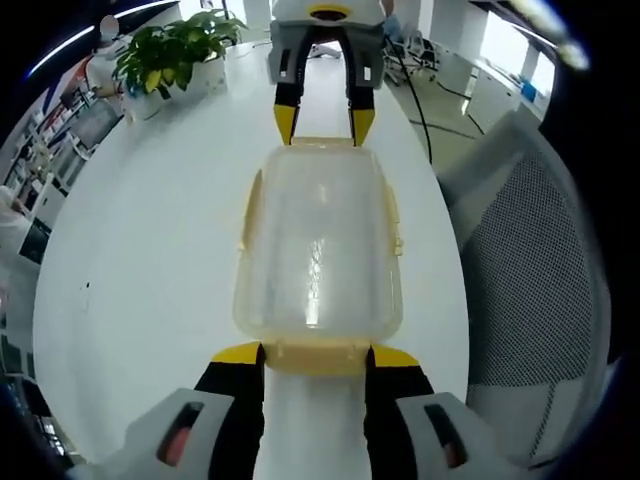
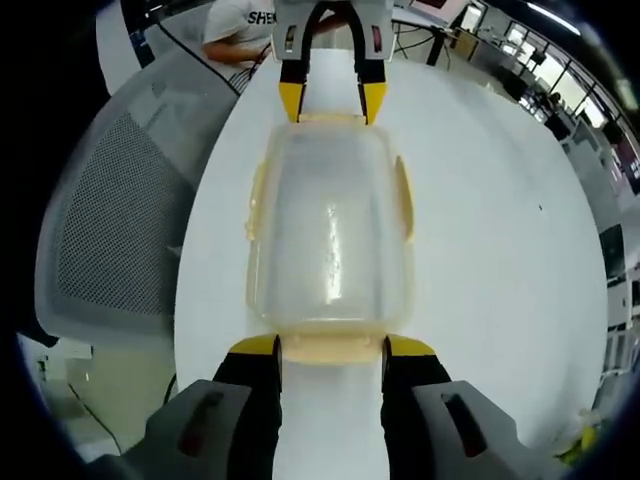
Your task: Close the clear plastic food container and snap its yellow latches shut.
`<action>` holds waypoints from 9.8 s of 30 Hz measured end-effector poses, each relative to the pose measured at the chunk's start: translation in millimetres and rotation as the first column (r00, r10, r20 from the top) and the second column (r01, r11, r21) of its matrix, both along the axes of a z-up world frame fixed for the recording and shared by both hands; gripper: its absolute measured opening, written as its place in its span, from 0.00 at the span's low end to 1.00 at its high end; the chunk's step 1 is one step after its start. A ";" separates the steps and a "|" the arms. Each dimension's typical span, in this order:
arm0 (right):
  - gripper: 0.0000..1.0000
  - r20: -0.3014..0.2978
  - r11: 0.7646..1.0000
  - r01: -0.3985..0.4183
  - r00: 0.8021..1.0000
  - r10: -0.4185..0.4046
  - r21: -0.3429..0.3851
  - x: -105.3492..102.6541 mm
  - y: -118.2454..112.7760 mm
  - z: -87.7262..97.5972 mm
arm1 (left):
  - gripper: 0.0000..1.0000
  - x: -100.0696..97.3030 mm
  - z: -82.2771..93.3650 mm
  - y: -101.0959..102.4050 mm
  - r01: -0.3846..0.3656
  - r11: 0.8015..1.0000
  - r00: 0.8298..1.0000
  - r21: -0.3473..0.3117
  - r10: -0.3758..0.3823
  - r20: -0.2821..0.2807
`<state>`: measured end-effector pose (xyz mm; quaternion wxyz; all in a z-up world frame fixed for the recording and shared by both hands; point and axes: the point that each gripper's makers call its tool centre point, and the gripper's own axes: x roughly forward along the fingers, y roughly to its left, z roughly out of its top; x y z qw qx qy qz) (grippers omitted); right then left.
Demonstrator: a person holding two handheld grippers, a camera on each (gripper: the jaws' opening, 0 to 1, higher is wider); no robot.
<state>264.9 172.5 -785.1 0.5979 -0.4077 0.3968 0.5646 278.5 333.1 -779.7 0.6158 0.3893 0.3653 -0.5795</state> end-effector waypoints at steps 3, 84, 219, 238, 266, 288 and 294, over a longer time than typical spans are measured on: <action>0.35 -0.003 1.000 0.001 1.000 -0.001 -0.002 -1.4 -3.5 -1.0 | 0.34 -1.6 -1.2 -4.3 -0.001 1.000 1.000 0.003 0.001 -0.001; 0.16 -0.482 0.457 0.865 0.496 -0.722 0.206 0.8 0.6 6.2 | 0.27 -5.0 -3.1 -14.7 -0.814 0.546 0.576 -0.200 0.707 -0.412; 0.31 -0.283 0.995 -0.015 0.959 -0.013 -0.096 27.7 70.7 2.0 | 0.36 -33.1 -4.2 -99.6 -0.058 0.997 0.950 0.044 0.042 0.308; 0.62 -0.044 0.979 0.118 0.993 -0.112 0.167 20.5 56.2 16.6 | 0.85 -70.2 -10.9 -96.0 0.077 0.994 0.990 0.081 -0.086 0.111; 0.84 0.111 1.000 -0.026 0.993 0.027 -0.010 1.7 24.6 -8.1 | 0.96 -18.9 -19.5 -55.9 -0.052 0.977 0.991 0.207 0.024 0.134; 0.75 0.073 0.997 -0.067 0.995 0.070 -0.040 -2.6 19.3 -24.0 | 0.81 -2.3 -38.2 -58.0 -0.034 0.971 0.991 0.236 0.001 0.136; 0.75 0.073 0.997 -0.069 0.995 0.072 -0.036 -2.5 19.7 -25.0 | 0.81 -2.4 -38.6 -57.7 -0.041 0.970 0.991 0.238 0.009 0.135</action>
